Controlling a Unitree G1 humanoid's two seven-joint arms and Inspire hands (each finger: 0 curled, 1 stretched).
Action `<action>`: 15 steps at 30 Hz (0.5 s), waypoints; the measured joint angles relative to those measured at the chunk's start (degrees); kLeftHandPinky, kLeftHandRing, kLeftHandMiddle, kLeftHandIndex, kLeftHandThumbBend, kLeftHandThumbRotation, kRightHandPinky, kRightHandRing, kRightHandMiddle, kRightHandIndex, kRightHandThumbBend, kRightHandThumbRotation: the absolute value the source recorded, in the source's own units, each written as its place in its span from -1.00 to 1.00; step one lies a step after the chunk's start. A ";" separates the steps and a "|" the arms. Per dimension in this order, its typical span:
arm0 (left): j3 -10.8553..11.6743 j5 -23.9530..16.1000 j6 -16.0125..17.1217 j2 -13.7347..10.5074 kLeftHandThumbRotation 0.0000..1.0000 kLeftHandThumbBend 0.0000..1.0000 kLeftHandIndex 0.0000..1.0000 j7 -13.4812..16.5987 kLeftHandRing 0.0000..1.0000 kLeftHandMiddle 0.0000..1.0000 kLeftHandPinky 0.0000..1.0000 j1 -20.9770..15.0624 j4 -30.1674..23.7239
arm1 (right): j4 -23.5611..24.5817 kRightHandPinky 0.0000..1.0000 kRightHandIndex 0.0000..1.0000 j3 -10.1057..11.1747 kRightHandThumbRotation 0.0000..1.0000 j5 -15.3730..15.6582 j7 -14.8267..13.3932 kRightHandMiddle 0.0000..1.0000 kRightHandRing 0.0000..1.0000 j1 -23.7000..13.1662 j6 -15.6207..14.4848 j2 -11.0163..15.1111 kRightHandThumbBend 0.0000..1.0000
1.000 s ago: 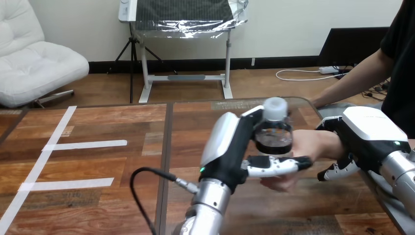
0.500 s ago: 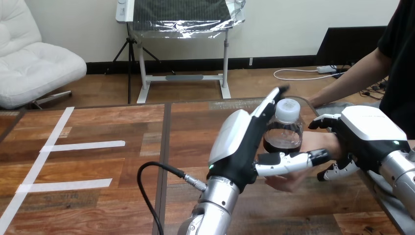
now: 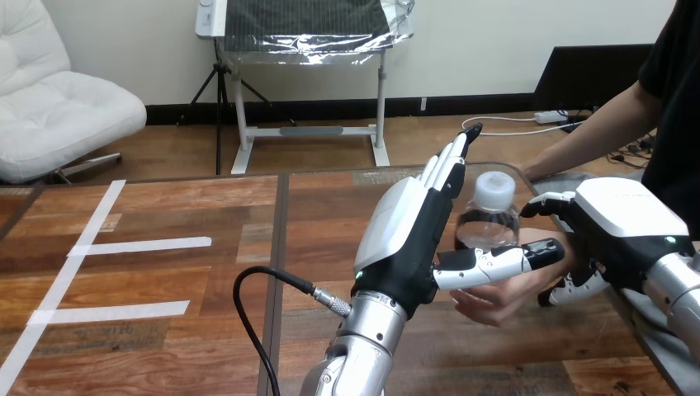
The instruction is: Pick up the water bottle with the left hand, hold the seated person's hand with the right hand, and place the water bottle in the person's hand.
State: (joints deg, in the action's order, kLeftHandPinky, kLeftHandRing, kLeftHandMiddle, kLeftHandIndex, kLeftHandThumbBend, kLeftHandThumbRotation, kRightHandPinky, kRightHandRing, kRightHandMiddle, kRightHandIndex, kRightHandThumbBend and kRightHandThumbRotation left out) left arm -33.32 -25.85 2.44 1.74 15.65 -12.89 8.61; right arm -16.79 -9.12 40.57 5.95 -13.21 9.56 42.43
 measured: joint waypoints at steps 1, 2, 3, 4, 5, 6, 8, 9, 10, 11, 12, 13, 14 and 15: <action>0.00 0.02 0.00 0.01 0.26 1.00 1.00 0.00 1.00 1.00 1.00 -0.03 0.00 | -0.03 0.35 0.59 0.00 -1.00 -0.01 0.00 0.63 0.56 0.00 0.01 0.04 0.83; 0.00 0.04 0.00 0.02 0.26 1.00 1.00 0.00 1.00 1.00 1.00 -0.06 0.00 | -0.05 0.35 0.58 0.00 -1.00 -0.01 -0.01 0.63 0.56 0.00 0.01 0.07 0.83; 0.00 0.06 0.00 0.04 0.24 1.00 1.00 0.00 1.00 1.00 1.00 -0.10 0.00 | -0.07 0.35 0.58 0.00 -1.00 -0.01 -0.01 0.63 0.56 0.00 0.01 0.11 0.83; 0.00 0.07 -0.01 0.04 0.24 1.00 1.00 0.00 1.00 1.00 1.00 -0.12 0.00 | -0.09 0.35 0.58 0.00 -1.00 -0.01 -0.01 0.63 0.56 0.00 0.01 0.12 0.83; 0.00 0.07 -0.02 0.05 0.24 1.00 1.00 0.00 1.00 1.00 1.00 -0.16 0.00 | -0.10 0.35 0.59 0.00 -1.00 -0.01 -0.01 0.64 0.56 0.00 0.01 0.14 0.82; 0.00 0.08 -0.02 0.06 0.24 1.00 1.00 0.00 1.00 1.00 1.00 -0.19 0.00 | -0.10 0.35 0.59 0.00 -1.00 -0.03 0.00 0.64 0.56 0.00 0.01 0.16 0.82; -0.01 0.09 -0.02 0.08 0.24 1.00 1.00 0.00 1.00 1.00 1.00 -0.26 0.00 | -0.11 0.34 0.59 0.00 -1.00 -0.07 0.00 0.64 0.56 0.00 0.02 0.18 0.82; -0.01 0.09 -0.02 0.09 0.24 1.00 1.00 0.00 1.00 1.00 1.00 -0.30 0.00 | -0.14 0.34 0.59 0.00 -1.00 -0.13 0.00 0.64 0.56 0.00 0.05 0.20 0.82; -0.01 0.09 -0.02 0.11 0.24 1.00 1.00 0.00 1.00 1.00 1.00 -0.34 0.00 | -0.18 0.34 0.59 0.00 -1.00 -0.18 0.00 0.64 0.56 0.00 0.15 0.21 0.82; -0.01 0.09 -0.02 0.12 0.24 1.00 1.00 0.00 1.00 1.00 1.00 -0.39 0.00 | -0.20 0.34 0.59 0.00 -1.00 -0.19 0.00 0.64 0.56 0.00 0.24 0.24 0.82; -0.01 0.09 -0.02 0.13 0.23 1.00 1.00 0.00 1.00 1.00 1.00 -0.44 0.00 | -0.26 0.34 0.59 0.00 -1.00 -0.21 -0.01 0.64 0.56 0.00 0.36 0.26 0.81; -0.01 0.09 -0.02 0.15 0.23 1.00 1.00 0.00 1.00 1.00 1.00 -0.50 0.00 | -0.33 0.34 0.59 0.00 -1.00 -0.21 0.00 0.64 0.55 -0.01 0.57 0.29 0.81; -0.01 0.09 -0.02 0.17 0.22 1.00 1.00 0.00 1.00 1.00 1.00 -0.55 0.00 | -0.39 0.34 0.58 0.00 -1.00 -0.22 0.00 0.63 0.55 -0.01 0.71 0.31 0.82; -0.01 0.09 -0.02 0.18 0.22 1.00 1.00 0.01 1.00 1.00 1.00 -0.60 0.00 | -0.47 0.34 0.58 0.00 -1.00 -0.23 -0.01 0.63 0.55 -0.01 0.86 0.33 0.82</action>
State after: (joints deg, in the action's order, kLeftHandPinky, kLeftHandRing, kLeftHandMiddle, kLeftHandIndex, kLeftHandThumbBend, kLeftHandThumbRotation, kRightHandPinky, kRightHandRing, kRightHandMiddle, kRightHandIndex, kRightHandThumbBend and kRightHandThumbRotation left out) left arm -33.33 -25.77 2.42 1.92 15.65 -13.49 8.61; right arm -17.26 -9.12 40.35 5.94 -13.22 10.42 42.76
